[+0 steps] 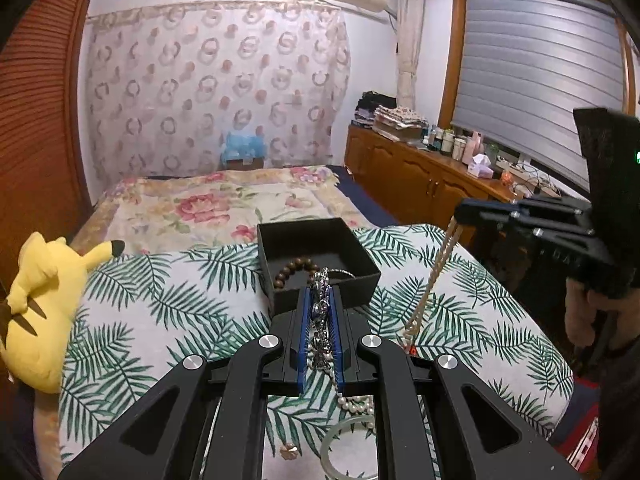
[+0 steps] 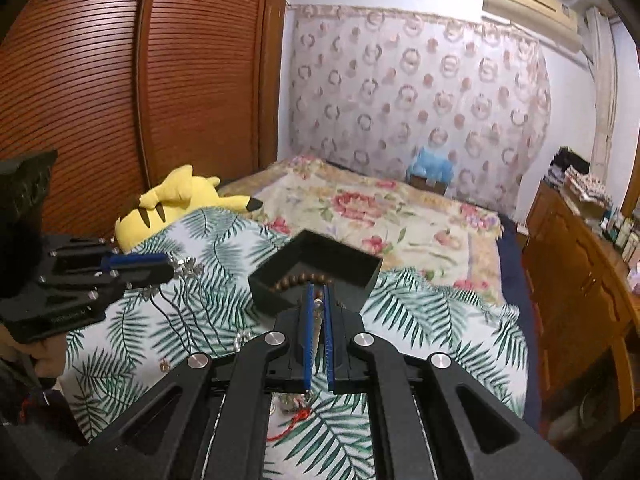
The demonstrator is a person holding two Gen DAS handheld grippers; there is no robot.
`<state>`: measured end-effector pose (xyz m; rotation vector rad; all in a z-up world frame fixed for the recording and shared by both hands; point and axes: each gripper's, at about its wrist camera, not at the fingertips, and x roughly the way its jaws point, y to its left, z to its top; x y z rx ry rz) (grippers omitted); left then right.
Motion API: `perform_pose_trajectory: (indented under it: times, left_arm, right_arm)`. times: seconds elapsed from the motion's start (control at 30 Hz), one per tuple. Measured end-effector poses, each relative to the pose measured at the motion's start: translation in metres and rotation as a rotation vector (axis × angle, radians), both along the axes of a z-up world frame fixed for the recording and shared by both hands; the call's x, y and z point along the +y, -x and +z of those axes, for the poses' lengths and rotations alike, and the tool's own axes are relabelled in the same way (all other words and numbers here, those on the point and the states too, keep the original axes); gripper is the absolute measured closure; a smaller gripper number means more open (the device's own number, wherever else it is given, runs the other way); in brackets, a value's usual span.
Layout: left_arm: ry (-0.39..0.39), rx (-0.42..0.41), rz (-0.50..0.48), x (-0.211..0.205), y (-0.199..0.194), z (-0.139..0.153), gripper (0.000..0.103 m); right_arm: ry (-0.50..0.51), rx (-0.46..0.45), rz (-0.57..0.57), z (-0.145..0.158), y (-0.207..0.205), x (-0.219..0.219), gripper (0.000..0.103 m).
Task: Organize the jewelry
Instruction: 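Carry the hair clip into the box with the left tool while the right tool drops the chain in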
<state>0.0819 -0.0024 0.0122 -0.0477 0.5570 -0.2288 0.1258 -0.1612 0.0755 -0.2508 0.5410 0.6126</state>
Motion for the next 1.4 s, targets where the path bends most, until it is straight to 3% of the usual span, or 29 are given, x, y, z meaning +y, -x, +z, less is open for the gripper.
perform_pose_trajectory:
  times: [0.43,0.9,1.17,1.4]
  left_arm:
    - [-0.014,-0.006,0.019,0.007,-0.020,0.006,0.095]
    - [-0.044,0.009,0.043,0.009,-0.052,0.008,0.095]
    - [-0.049,0.012,0.050,0.009,-0.065,0.011,0.095]
    - [-0.067,0.017,0.055,0.006,-0.082,0.012,0.095]
  right_arm:
    - [0.011,-0.064,-0.003,0.041,-0.024,0.016,0.098]
    - [0.012,-0.076,-0.037,0.058,-0.079,0.042,0.097]
    - [0.006,-0.039,-0.072,0.050,-0.109,0.045,0.097]
    - [-0.020,0.060,-0.069,0.016,-0.128,0.043,0.097]
